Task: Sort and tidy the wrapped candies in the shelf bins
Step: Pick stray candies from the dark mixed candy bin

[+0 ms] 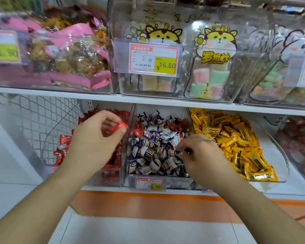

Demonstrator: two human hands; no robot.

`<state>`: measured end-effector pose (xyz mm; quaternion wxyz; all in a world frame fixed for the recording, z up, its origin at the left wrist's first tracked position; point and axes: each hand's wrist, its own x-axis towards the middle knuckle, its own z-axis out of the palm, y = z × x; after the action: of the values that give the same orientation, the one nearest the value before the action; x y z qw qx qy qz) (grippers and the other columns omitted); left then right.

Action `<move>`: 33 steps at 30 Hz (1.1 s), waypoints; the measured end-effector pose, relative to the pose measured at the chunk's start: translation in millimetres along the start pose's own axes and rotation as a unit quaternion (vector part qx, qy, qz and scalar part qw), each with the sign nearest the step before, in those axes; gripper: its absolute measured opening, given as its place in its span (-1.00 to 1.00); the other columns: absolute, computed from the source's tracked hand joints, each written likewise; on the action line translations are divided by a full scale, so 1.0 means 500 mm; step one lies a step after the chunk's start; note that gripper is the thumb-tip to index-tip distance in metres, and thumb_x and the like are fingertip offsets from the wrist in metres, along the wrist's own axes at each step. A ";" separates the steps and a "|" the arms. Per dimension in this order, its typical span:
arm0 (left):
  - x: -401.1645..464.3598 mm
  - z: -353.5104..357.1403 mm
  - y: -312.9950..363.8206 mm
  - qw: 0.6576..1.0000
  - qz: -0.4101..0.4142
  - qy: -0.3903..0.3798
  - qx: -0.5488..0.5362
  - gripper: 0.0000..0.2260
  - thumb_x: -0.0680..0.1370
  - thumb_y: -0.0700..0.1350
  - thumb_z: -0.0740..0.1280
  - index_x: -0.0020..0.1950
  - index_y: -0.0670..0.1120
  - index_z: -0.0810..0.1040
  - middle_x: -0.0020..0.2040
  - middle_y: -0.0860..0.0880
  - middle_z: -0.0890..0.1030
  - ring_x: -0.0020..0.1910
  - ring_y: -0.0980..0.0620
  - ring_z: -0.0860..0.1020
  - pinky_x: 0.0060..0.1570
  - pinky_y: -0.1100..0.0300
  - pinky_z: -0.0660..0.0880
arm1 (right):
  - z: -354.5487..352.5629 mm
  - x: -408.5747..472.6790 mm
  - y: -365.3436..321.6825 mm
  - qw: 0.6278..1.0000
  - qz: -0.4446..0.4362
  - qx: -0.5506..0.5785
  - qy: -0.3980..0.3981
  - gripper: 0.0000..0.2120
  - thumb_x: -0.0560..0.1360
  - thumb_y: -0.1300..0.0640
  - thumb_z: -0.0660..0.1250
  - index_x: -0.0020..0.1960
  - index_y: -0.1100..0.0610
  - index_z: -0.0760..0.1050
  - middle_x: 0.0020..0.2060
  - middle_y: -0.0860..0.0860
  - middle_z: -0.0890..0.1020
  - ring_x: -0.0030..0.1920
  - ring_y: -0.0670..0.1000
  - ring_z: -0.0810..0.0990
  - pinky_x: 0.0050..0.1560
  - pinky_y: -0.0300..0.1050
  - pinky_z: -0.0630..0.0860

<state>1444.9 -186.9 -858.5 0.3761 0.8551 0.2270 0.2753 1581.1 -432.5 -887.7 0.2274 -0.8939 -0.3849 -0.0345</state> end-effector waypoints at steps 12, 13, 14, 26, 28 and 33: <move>-0.007 0.018 -0.065 0.982 0.078 -0.120 0.126 -0.59 0.72 -0.01 0.17 0.58 0.18 0.34 0.52 0.30 0.33 0.44 0.38 0.23 0.43 0.39 0.08 | 0.081 0.106 -0.109 0.996 -0.078 0.030 -0.024 -0.57 0.63 0.12 0.33 0.49 -0.01 0.46 0.42 -0.10 0.53 0.46 -0.08 0.41 0.50 -0.24 0.27; -0.007 0.019 -0.067 0.984 0.072 -0.119 0.110 -0.60 0.72 0.02 0.14 0.58 0.19 0.34 0.51 0.32 0.33 0.43 0.42 0.20 0.41 0.44 0.06 | 0.101 0.115 -0.111 0.994 -0.095 0.012 -0.050 -0.53 0.63 0.09 0.32 0.52 -0.01 0.41 0.46 -0.09 0.49 0.49 -0.04 0.38 0.54 -0.13 0.30; -0.007 0.019 -0.067 0.986 0.070 -0.119 0.094 -0.60 0.72 0.06 0.12 0.58 0.20 0.34 0.51 0.34 0.32 0.43 0.45 0.18 0.38 0.47 0.04 | 0.120 0.120 -0.108 0.992 -0.102 -0.014 -0.077 -0.50 0.63 0.05 0.29 0.56 -0.01 0.36 0.51 -0.08 0.43 0.53 -0.01 0.33 0.56 -0.03 0.30; -0.001 0.022 -0.095 0.983 0.094 -0.131 0.088 -0.52 0.68 0.18 0.17 0.61 0.24 0.25 0.57 0.33 0.26 0.53 0.35 0.19 0.47 0.36 0.09 | 0.075 0.090 -0.089 0.968 -0.118 -0.146 -0.169 -0.51 0.59 -0.02 0.25 0.53 -0.12 0.42 0.49 -0.18 0.47 0.53 -0.08 0.32 0.54 0.02 0.31; -0.004 0.025 -0.094 0.984 0.093 -0.129 0.081 -0.52 0.68 0.17 0.17 0.61 0.22 0.25 0.57 0.31 0.26 0.54 0.35 0.19 0.45 0.39 0.07 | 0.064 0.094 -0.098 0.967 -0.118 -0.148 -0.170 -0.54 0.61 -0.03 0.26 0.51 -0.14 0.44 0.49 -0.19 0.46 0.53 -0.08 0.33 0.56 -0.04 0.29; -0.006 0.031 -0.091 0.986 0.091 -0.120 0.072 -0.53 0.68 0.14 0.19 0.61 0.20 0.28 0.58 0.28 0.28 0.54 0.32 0.20 0.47 0.39 0.10 | 0.085 0.156 -0.130 0.992 -0.092 -0.076 -0.051 -0.70 0.63 0.04 0.32 0.35 -0.01 0.59 0.26 -0.08 0.65 0.28 -0.03 0.56 0.36 -0.12 0.49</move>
<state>1444.6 -168.9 -903.0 0.3116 0.9238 0.1204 0.1869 1585.3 -322.8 -882.5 0.1347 -0.8702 -0.4724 -0.0390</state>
